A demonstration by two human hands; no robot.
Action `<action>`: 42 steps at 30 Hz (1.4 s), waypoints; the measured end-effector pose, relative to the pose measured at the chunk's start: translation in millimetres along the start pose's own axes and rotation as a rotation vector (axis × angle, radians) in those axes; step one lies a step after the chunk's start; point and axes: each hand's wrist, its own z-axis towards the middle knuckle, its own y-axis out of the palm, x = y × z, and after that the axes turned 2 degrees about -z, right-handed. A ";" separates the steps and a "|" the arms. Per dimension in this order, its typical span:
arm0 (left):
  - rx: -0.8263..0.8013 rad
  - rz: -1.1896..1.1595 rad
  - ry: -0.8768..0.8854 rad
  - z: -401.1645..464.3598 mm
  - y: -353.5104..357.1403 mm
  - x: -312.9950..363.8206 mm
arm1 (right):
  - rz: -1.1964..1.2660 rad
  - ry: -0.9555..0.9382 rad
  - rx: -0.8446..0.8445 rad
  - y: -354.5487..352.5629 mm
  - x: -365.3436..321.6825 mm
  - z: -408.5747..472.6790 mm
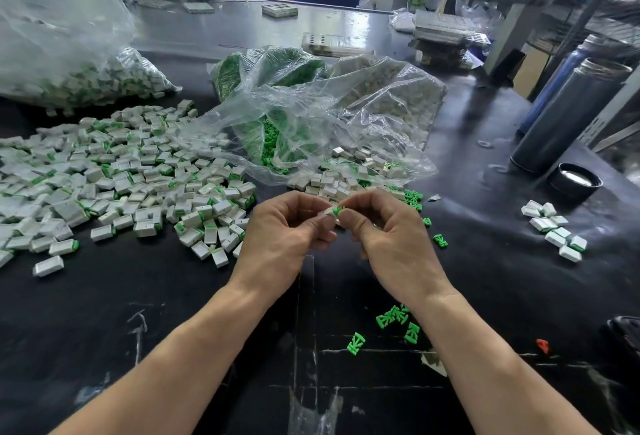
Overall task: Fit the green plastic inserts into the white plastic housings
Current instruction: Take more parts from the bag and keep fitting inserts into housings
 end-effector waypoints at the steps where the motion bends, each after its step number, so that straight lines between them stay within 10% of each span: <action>1: 0.002 0.012 0.005 -0.1 0.0 -0.2 | -0.030 -0.003 0.010 0.2 0.6 -0.3; 34: 0.031 0.574 0.217 -9.2 0.8 9.7 | -0.356 -0.126 0.107 10.2 -6.7 -10.0; 42: 0.057 0.263 0.070 -1.0 0.3 2.1 | -0.022 0.046 0.089 8.7 -6.1 -5.2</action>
